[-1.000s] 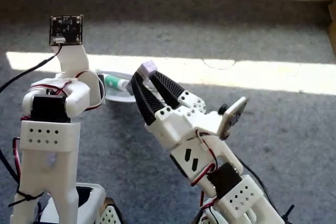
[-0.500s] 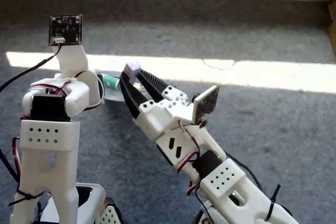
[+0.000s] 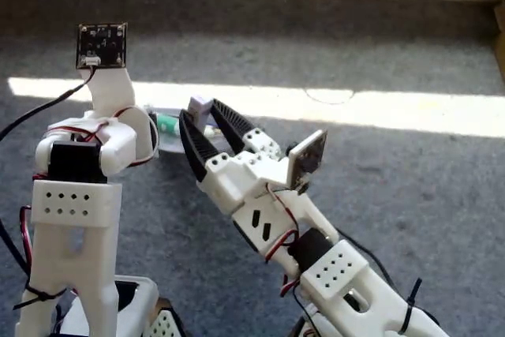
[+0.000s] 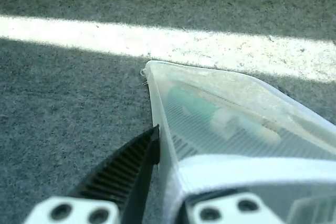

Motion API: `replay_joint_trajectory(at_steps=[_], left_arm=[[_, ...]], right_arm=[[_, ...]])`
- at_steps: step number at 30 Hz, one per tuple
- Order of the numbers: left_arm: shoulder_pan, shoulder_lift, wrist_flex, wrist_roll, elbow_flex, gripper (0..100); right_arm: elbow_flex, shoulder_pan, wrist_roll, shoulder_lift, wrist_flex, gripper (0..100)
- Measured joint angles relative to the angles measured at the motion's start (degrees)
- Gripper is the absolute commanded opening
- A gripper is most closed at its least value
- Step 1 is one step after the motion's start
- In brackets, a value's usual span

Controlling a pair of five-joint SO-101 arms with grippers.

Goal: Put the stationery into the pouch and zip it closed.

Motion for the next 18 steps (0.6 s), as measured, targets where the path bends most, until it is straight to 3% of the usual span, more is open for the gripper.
replay_joint_trajectory(at_steps=[10,18], left_arm=[[-0.1,0.0,0.0,-1.6,0.0,1],[-0.1,0.0,0.0,-1.6,0.0,1]], right_arm=[[0.4,0.1,3.6,-3.5,0.8,14.9],[6.0,-4.5,9.5,-18.5,15.0,14.8]])
